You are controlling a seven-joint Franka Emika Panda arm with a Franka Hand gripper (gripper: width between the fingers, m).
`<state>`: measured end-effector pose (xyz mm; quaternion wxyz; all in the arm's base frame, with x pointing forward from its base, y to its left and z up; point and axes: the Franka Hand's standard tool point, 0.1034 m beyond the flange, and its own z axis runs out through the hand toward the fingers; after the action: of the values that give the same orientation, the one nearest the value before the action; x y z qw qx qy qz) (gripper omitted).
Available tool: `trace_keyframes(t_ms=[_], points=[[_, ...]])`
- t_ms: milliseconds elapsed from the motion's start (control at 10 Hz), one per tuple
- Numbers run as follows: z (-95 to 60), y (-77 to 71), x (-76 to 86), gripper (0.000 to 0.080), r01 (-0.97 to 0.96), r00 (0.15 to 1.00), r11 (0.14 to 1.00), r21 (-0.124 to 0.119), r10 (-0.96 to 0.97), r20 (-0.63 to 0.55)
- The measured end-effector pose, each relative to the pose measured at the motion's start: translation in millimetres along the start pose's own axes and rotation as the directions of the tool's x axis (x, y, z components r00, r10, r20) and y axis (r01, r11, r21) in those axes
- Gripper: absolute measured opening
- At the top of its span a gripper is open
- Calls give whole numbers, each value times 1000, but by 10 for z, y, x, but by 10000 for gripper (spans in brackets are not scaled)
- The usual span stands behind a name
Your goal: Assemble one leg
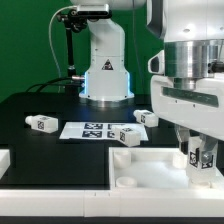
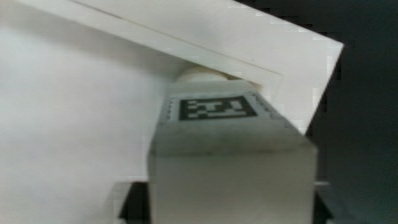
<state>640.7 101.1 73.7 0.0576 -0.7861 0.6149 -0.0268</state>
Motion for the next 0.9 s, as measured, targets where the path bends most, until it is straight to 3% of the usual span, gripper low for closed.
trace_keyframes(t_ms=[100, 200, 300, 400, 500, 600, 700, 900], points=[[-9, 19, -52, 286, 32, 999, 999, -17, -33, -9], [-25, 33, -132, 286, 161, 987, 985, -64, -161, 1], [-43, 29, -136, 453, 311, 950, 947, -78, -311, 14], [-47, 24, -141, 600, 483, 875, 872, -76, -483, 28], [-63, 15, -191, 635, 643, 766, 762, -76, -642, 36], [-77, 7, -251, 635, 745, 667, 663, -72, -744, 45], [-63, 14, -219, 647, 757, 653, 650, -72, -756, 47], [-61, 17, -203, 649, 846, 533, 529, -66, -844, 56]])
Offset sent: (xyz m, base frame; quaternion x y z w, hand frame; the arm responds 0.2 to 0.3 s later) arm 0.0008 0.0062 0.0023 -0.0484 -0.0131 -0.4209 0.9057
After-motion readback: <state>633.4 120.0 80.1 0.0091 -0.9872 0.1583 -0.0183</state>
